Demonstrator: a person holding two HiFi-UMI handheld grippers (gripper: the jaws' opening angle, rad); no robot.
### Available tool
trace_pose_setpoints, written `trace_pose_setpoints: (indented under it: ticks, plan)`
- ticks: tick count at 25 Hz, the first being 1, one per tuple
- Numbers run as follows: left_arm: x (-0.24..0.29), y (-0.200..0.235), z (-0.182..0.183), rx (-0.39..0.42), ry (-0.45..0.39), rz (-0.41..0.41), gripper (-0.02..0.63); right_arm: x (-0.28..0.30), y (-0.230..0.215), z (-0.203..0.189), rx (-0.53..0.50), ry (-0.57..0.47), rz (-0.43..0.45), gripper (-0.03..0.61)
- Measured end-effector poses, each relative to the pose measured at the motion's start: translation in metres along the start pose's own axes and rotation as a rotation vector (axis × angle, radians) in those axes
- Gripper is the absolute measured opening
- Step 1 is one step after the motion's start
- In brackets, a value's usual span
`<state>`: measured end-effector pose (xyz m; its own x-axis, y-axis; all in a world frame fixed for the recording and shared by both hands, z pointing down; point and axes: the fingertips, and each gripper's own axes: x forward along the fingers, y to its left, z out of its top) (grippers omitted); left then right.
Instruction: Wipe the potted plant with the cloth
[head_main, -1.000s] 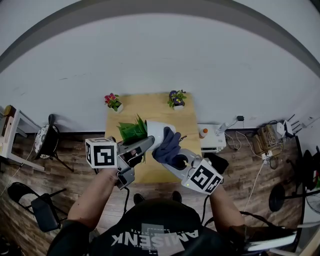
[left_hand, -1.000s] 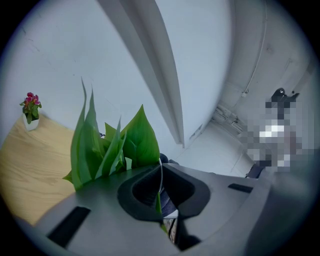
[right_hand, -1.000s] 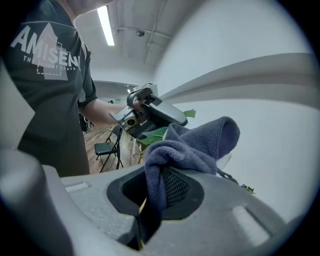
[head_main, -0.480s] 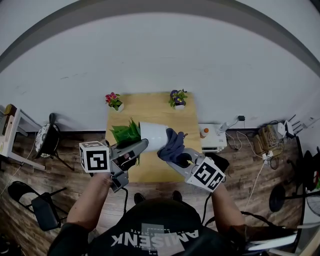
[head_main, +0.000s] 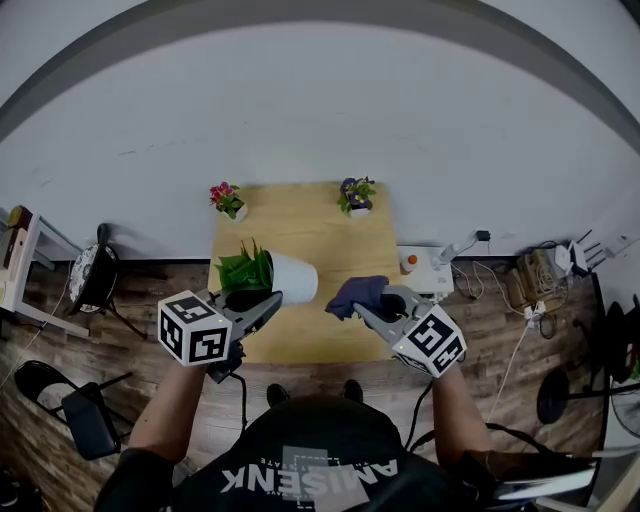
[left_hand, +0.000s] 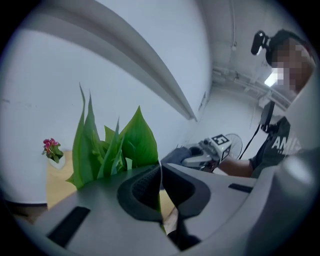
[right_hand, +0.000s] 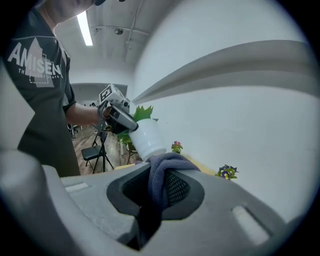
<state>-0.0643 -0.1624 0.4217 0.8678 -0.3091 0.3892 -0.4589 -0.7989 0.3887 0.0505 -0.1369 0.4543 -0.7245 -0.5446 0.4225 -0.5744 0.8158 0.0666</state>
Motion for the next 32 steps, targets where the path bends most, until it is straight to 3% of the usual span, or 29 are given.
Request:
trace_pose_setpoints:
  ticks: [11,16,28,32]
  plan:
    - [0.045,0.050,-0.054,0.321,0.302,0.174,0.014,-0.025,-0.019,0.010,0.127,-0.086,-0.086,0.044]
    - [0.070,0.071,-0.074,0.477,0.418,0.194,0.015,-0.037,-0.028,0.014,0.164,-0.104,-0.134,0.043]
    - [0.146,0.117,-0.083,0.619,0.539,0.193,0.018,-0.054,-0.054,0.003,0.238,-0.130,-0.236,0.043]
    - [0.173,0.133,-0.094,0.676,0.566,0.197,0.025,-0.061,-0.068,-0.002,0.318,-0.146,-0.328,0.043]
